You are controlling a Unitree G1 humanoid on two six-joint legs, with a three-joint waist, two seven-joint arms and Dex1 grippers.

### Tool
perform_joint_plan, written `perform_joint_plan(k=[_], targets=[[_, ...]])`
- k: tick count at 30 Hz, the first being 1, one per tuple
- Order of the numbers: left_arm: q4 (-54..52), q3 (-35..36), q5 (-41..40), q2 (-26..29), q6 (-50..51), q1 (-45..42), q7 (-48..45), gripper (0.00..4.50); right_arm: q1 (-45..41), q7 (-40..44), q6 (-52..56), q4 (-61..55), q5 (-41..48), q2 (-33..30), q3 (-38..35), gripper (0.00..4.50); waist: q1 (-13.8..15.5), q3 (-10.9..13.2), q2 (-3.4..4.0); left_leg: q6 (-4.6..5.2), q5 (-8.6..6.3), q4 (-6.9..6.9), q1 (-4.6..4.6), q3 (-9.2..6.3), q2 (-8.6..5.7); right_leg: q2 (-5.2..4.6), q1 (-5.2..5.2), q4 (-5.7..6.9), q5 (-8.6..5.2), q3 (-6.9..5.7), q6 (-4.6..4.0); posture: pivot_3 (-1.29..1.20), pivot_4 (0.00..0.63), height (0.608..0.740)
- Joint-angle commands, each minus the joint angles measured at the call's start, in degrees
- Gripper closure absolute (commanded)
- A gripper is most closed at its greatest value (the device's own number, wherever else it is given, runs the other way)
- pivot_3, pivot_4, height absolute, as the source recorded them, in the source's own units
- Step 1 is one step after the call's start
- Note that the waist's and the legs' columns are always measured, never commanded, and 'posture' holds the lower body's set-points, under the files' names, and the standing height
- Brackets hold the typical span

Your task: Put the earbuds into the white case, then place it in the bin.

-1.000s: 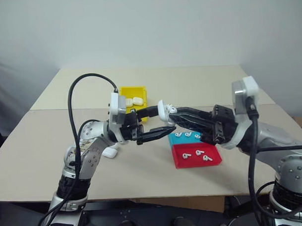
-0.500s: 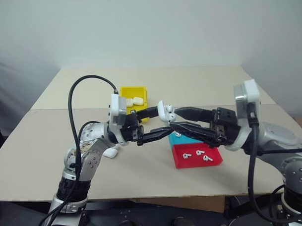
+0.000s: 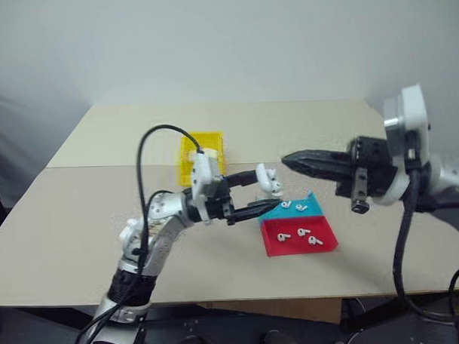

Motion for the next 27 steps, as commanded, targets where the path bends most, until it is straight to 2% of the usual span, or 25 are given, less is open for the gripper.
perform_joint_plan(k=[1, 6, 9, 13, 18, 22, 24, 27], targets=[[-0.1, -0.9, 1.7, -1.5, -2.3, -1.6, 0.6, 1.73, -4.6, 1.9, 1.6, 0.1, -2.7, -1.4, 4.6, 4.45, 0.1, 0.0, 0.00, 0.00, 0.00, 0.00, -0.01, 0.00, 0.00, 0.00, 0.00, -0.01, 0.00, 0.00, 0.00, 0.00, 0.150, 0.740], [0.0, -2.0, 2.7, -3.5, -2.6, -1.9, 1.2, 1.73, -14.0, 4.4, 5.8, -0.1, -11.1, -3.5, 16.3, 4.45, 0.2, 0.0, 0.02, 0.02, -0.02, -0.01, -0.13, 0.07, -0.02, -0.04, -0.12, -0.05, 0.00, 0.05, 0.01, 0.00, 0.150, 0.740], [-0.2, -1.5, 2.7, -3.5, -2.5, -1.6, 1.0, 1.73, -14.4, 6.9, 5.8, 1.2, -12.9, -4.1, 17.2, 4.45, 0.4, 0.0, 0.02, 0.03, -0.02, -0.01, -0.15, 0.04, -0.02, -0.04, -0.11, -0.07, -0.01, 0.00, 0.00, 0.00, 0.150, 0.740], [-1.5, -0.1, 2.1, -2.3, -1.9, -0.7, 1.2, 1.73, -10.6, 10.5, 4.3, 3.1, -17.0, -7.9, 16.3, 4.45, 0.5, 0.0, 0.02, 0.03, -0.02, 0.00, -0.17, 0.08, -0.06, -0.10, -0.12, -0.09, 0.00, 0.01, 0.01, 0.00, 0.150, 0.740], [-2.9, 0.7, 2.3, -1.3, -1.7, 0.2, 2.3, 1.73, -8.1, 9.8, 4.6, 4.0, -15.6, -7.6, 9.9, 4.45, 0.3, 0.0, 0.03, 0.03, -0.02, 0.00, -0.14, 0.07, -0.04, -0.07, -0.12, -0.06, 0.01, 0.03, 0.02, 0.00, 0.150, 0.740], [-4.2, 1.8, 2.9, -0.9, -1.4, 0.9, 4.7, 1.73, -5.1, 5.7, 5.7, 3.6, -10.0, -3.8, 0.6, 4.45, 0.3, 0.0, 0.03, 0.03, -0.02, 0.00, -0.11, 0.04, -0.04, -0.05, -0.08, -0.04, 0.03, 0.02, 0.06, 0.00, 0.150, 0.740], [-4.1, 3.8, 4.7, -1.3, -1.5, 1.2, 9.4, 1.73, -1.4, 1.2, 6.6, 1.8, -7.0, -1.0, -5.1, 4.45, 0.4, 0.0, 0.02, 0.03, -0.02, 0.00, -0.11, 0.03, -0.04, -0.05, -0.06, -0.03, 0.10, 0.02, 0.17, 0.00, 0.150, 0.740], [-0.7, 7.8, 9.9, -3.4, -0.9, -0.7, 22.7, 1.73, 8.7, -3.9, 6.2, -3.6, -5.6, 2.4, -10.8, 4.45, 0.7, 0.0, 0.01, 0.03, -0.02, 0.01, -0.08, -0.01, -0.04, -0.05, 0.01, -0.04, 0.20, -0.02, 0.36, 0.00, 0.150, 0.740]])
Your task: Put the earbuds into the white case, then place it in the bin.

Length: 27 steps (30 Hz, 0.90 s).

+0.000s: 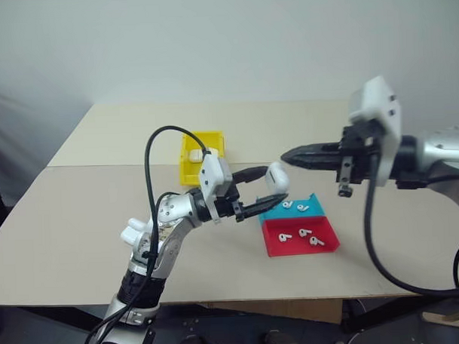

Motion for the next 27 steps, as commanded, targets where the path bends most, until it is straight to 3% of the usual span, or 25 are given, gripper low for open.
perform_joint_plan(k=[1, 5, 17, 22, 27], targets=[[3.0, 5.7, 6.3, -2.4, -0.2, -2.9, 15.7, 1.73, 9.1, -6.4, -0.8, -7.2, 1.3, 3.1, -5.9, 4.45, 0.2, 0.0, -0.01, 0.00, 0.00, 0.00, -0.01, -0.05, -0.02, -0.02, 0.05, -0.03, 0.01, -0.06, 0.02, 0.00, 0.150, 0.740], [15.5, 8.0, 15.1, -3.9, -1.6, -9.8, 30.1, 1.73, 15.1, -14.8, -2.2, -12.9, -0.9, 8.2, -3.9, 4.45, 0.2, 0.0, 0.00, 0.01, 0.01, 0.09, -0.01, -0.05, -0.07, -0.02, 0.04, -0.01, 0.08, -0.03, 0.14, 0.00, 0.150, 0.740], [69.9, 9.9, 22.5, -6.0, -17.3, -36.1, 45.3, 1.73, 12.7, -21.7, -4.2, -13.8, -8.4, 11.3, 3.0, 4.45, -0.1, 0.0, -0.03, 0.10, 0.00, -0.03, -0.29, -0.05, -0.12, -0.05, -0.11, -0.23, 0.11, -0.08, 0.16, 0.00, 0.150, 0.740], [75.5, 10.4, 22.7, -6.2, -19.1, -38.1, 45.4, 0.10, 13.1, -21.9, -4.3, -14.5, -8.8, 11.7, 3.2, 4.50, 0.0, 0.0, -0.03, 0.13, -0.06, -0.13, -0.34, -0.05, -0.18, -0.10, -0.16, -0.26, 0.16, -0.09, 0.05, 0.00, 0.150, 0.740], [73.2, 11.9, 21.0, -5.2, -22.4, -35.6, 42.5, 0.02, 13.6, -21.8, -4.6, -14.6, -8.6, 12.1, 3.3, 4.50, 0.0, 0.0, -0.03, 0.12, -0.05, -0.11, -0.34, -0.05, -0.21, -0.16, -0.15, -0.23, 0.17, -0.12, 0.05, 0.00, 0.150, 0.740]])
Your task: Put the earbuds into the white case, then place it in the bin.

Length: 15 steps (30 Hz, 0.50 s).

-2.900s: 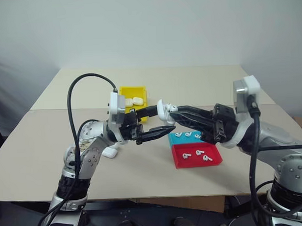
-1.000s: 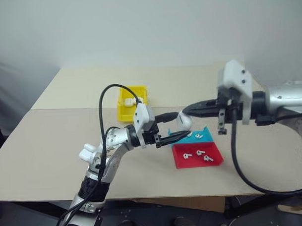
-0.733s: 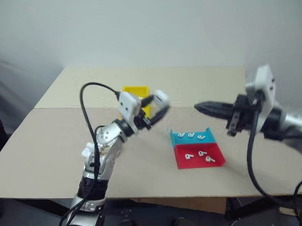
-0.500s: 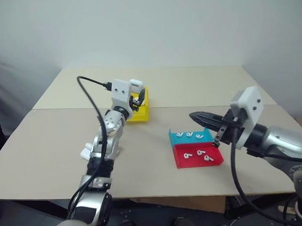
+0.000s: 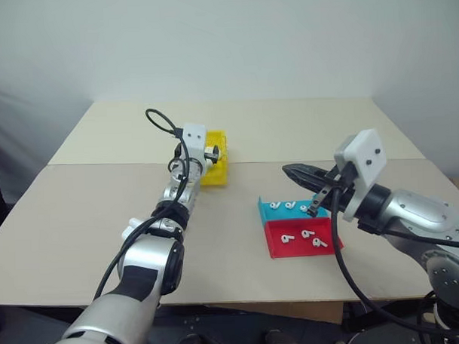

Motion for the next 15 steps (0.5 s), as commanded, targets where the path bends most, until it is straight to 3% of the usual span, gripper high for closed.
perform_joint_plan(k=[1, 3, 8, 15], targets=[[-4.4, 1.1, -1.2, 1.2, -3.9, 1.6, -3.4, 0.02, 0.0, 0.1, -2.3, -1.9, 0.0, 0.3, -0.9, 4.50, -0.1, 0.0, 0.00, 0.00, 0.00, 0.01, 0.01, 0.00, 0.00, 0.00, 0.00, 0.01, 0.00, 0.00, 0.01, 0.00, 0.150, 0.740], [-9.0, 1.6, -2.5, 2.0, -4.9, 4.6, -7.9, 0.02, 0.1, 0.5, -2.6, -1.6, 0.0, 0.5, -0.8, 4.50, -0.3, 0.0, 0.01, 0.00, 0.00, 0.01, 0.05, 0.01, 0.01, 0.00, 0.01, 0.05, 0.01, 0.01, -0.02, 0.00, 0.150, 0.740], [-36.7, 0.5, -10.5, 8.0, 5.9, 19.6, -26.4, 0.02, 1.1, 2.0, -4.9, -0.1, -2.3, 0.8, 1.0, 4.50, -1.0, 0.0, 0.03, -0.01, 0.01, 0.00, 0.08, 0.02, 0.10, 0.07, -0.01, 0.15, 0.09, 0.02, -0.22, 0.00, 0.150, 0.740], [-76.8, 3.2, -27.7, 23.9, 24.3, 40.6, -45.0, 0.02, 6.8, 8.9, -14.4, 5.0, -10.8, -0.9, 4.9, 4.50, -1.3, 0.0, 0.03, -0.03, 0.02, 0.04, 0.14, 0.04, 0.13, 0.03, 0.05, 0.19, 0.09, 0.02, -0.23, 0.00, 0.150, 0.740]])
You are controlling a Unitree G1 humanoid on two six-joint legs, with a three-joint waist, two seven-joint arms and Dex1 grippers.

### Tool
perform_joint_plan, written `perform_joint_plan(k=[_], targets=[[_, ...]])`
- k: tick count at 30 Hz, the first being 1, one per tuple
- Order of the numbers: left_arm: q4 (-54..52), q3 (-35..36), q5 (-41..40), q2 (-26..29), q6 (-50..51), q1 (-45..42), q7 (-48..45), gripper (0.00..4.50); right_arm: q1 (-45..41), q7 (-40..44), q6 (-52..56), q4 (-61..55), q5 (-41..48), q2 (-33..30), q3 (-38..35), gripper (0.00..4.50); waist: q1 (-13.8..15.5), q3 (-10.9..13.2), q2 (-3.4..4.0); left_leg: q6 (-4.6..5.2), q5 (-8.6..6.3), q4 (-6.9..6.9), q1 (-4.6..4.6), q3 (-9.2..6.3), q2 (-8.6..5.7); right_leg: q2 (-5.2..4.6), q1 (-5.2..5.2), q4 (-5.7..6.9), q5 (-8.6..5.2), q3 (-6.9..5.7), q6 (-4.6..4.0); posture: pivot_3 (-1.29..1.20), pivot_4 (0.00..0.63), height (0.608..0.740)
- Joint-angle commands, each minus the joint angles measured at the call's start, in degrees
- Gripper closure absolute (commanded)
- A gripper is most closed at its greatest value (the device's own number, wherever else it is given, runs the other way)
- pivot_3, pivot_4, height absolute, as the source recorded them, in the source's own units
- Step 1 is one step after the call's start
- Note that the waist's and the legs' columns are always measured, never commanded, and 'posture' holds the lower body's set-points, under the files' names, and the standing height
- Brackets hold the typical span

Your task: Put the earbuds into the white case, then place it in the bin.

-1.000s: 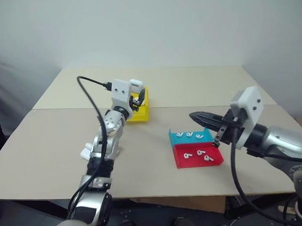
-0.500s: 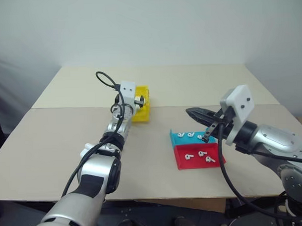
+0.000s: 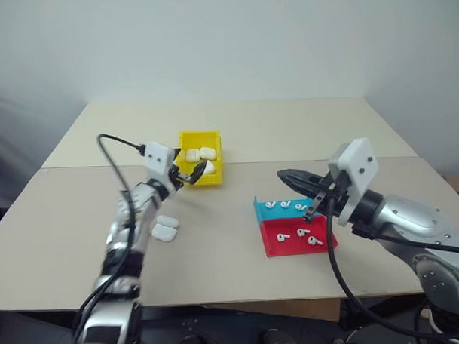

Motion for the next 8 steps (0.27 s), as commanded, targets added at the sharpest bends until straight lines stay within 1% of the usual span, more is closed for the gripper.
perform_joint_plan(k=[1, 3, 4, 6, 8], targets=[[-17.1, 3.8, -9.8, 6.9, 8.0, 5.0, -7.2, 0.02, 2.3, 4.4, -6.3, 2.3, -3.5, -1.2, -0.7, 4.50, 0.1, 0.0, 0.00, -0.01, 0.01, 0.04, 0.00, 0.01, 0.00, -0.01, 0.00, 0.02, 0.00, -0.01, 0.01, 0.00, 0.150, 0.740], [-24.0, 6.9, -15.2, 11.2, 12.0, 9.3, -9.5, 0.02, 4.1, 8.2, -8.7, 3.5, -3.7, -2.5, -1.9, 4.50, 0.2, 0.0, 0.00, -0.01, 0.01, 0.10, 0.09, 0.03, 0.01, -0.04, 0.07, 0.02, -0.17, -0.01, 0.22, 0.00, 0.150, 0.740], [-26.4, 8.2, -17.3, 12.7, 13.5, 10.9, -10.2, 0.02, 4.6, 9.9, -9.3, 3.9, -3.4, -3.3, -2.5, 4.50, 0.1, 0.0, 0.00, -0.01, 0.01, 0.10, 0.18, 0.06, 0.02, -0.04, 0.14, 0.01, -0.36, -0.01, 0.03, 0.00, 0.150, 0.740], [-31.5, 11.2, -21.9, 17.4, 17.3, 15.2, -13.2, 0.02, 6.1, 15.2, -11.0, 4.5, -2.1, -5.7, -4.5, 4.50, 0.0, 0.0, -0.01, -0.01, 0.01, 0.10, 0.34, 0.09, 0.04, -0.04, 0.25, 0.02, -0.42, 0.00, -0.01, 0.00, 0.150, 0.740], [-34.5, 13.3, -24.2, 20.2, 18.7, 18.5, -14.6, 0.02, 7.0, 19.5, -12.3, 5.2, -1.2, -7.8, -6.2, 4.50, -0.1, 0.0, -0.01, -0.01, 0.01, 0.09, 0.37, 0.08, 0.10, 0.00, 0.24, 0.04, -0.43, 0.00, -0.03, 0.00, 0.150, 0.740]])
